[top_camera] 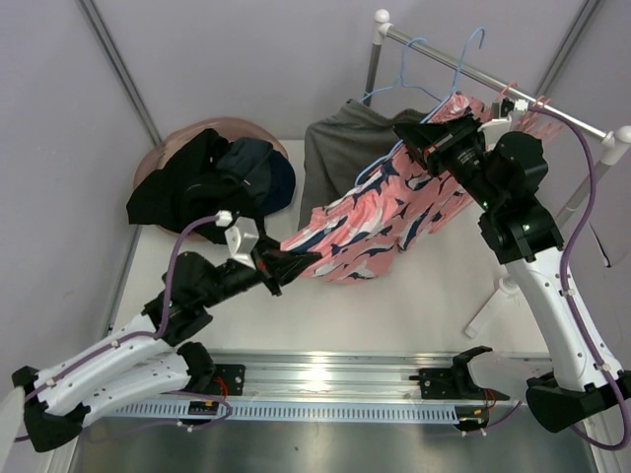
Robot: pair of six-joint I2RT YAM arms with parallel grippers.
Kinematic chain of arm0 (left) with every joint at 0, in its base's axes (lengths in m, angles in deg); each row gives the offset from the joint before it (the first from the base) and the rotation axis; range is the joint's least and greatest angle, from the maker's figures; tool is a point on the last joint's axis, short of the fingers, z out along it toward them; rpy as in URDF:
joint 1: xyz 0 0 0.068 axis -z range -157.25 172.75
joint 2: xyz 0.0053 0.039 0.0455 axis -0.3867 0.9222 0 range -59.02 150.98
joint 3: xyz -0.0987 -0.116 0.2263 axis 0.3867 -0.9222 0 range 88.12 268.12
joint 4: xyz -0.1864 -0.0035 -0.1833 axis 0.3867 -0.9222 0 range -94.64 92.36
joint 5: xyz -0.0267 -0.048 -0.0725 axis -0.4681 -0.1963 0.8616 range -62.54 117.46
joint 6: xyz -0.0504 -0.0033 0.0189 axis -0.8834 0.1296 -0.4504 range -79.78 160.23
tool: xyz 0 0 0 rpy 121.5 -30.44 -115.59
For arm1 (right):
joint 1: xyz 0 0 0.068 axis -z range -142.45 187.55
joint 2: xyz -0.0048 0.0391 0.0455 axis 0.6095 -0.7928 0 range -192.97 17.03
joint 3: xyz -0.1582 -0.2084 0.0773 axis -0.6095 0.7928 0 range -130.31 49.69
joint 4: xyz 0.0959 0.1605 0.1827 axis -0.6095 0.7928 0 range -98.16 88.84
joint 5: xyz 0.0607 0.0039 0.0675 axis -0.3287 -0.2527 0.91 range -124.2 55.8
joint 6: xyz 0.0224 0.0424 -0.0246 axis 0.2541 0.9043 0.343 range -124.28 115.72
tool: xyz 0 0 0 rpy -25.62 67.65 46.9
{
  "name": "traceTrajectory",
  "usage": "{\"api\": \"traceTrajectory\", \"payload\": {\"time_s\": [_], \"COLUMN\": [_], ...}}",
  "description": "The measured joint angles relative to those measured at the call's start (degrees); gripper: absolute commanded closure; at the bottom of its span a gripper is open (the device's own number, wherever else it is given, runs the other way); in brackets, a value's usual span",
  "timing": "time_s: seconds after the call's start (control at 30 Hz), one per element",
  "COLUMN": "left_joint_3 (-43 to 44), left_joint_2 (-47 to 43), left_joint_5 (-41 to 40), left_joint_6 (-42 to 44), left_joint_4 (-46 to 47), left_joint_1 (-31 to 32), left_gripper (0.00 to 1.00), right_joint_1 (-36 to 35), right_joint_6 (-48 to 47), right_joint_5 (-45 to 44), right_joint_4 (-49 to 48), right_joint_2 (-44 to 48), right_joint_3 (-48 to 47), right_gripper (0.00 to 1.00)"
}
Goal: Remove the shorts from the hanger
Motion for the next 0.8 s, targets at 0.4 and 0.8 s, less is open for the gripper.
{"api": "traceTrajectory", "payload": {"time_s": [0.4, 0.8], "left_joint_3": [-9.0, 21.4], "left_joint_2": [4.0, 36.1], "left_joint_5": [-13.3, -26.4], "left_joint_6": [-2.6, 0.2], "left_joint_4": [2.4, -3.9], "left_joint_1": [4.7, 5.1], "left_gripper": [1.00, 1.00], "right_joint_1": [-1.0, -12.6], "right_joint_6": [7.6, 14.6], "right_joint_5": [3.5, -2.7], "right_joint_4": [-0.7, -12.5], "right_joint_2": [-1.9, 0.9], "right_joint_3": [1.7, 4.7], "right_gripper": [1.00, 1.00]}}
